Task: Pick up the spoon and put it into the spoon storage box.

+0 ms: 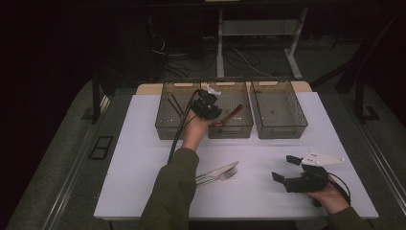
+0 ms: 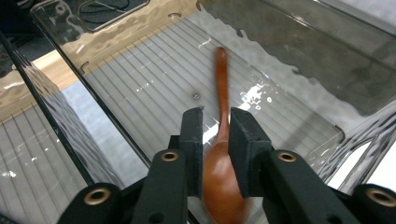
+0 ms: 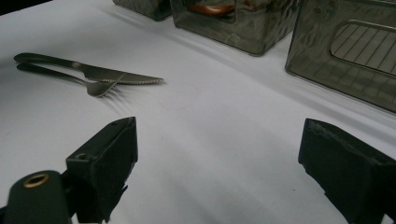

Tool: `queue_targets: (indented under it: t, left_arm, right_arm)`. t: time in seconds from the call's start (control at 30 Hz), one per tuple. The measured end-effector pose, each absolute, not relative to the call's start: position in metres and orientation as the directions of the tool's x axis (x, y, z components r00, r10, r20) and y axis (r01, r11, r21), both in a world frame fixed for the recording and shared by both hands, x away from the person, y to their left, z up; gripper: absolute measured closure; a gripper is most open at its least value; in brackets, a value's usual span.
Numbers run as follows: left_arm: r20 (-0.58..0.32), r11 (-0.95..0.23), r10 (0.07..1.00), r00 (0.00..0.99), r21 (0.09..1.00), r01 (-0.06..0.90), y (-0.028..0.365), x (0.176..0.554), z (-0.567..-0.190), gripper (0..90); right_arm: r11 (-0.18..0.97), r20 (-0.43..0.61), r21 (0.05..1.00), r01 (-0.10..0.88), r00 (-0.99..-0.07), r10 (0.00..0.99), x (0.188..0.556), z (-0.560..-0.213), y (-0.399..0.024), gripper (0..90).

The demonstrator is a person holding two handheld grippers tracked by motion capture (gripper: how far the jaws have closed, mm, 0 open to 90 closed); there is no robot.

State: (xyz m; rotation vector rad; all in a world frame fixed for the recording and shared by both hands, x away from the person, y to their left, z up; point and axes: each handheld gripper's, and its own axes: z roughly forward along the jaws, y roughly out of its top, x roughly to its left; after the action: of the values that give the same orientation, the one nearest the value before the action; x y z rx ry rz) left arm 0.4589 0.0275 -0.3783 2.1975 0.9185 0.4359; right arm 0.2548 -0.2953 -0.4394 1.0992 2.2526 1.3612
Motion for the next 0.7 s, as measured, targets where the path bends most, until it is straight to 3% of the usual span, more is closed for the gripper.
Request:
queue_targets:
  t: [0.43, 0.7]
  left_arm:
    - [-0.02, -0.482, 0.622, 0.783, 0.778, 0.403, 0.036, 0.447, -0.363, 47.0]
    - [-0.038, -0.46, 0.564, 0.825, 0.815, 0.352, 0.042, 0.43, -0.352, 40.8]
  right_arm:
    - [0.269, 0.131, 0.846, 0.461, -0.668, 0.733, 0.255, -0.44, -0.295, 12.1]
    - [0.269, 0.13, 0.846, 0.461, -0.667, 0.734, 0.255, -0.44, -0.296, 12.1]
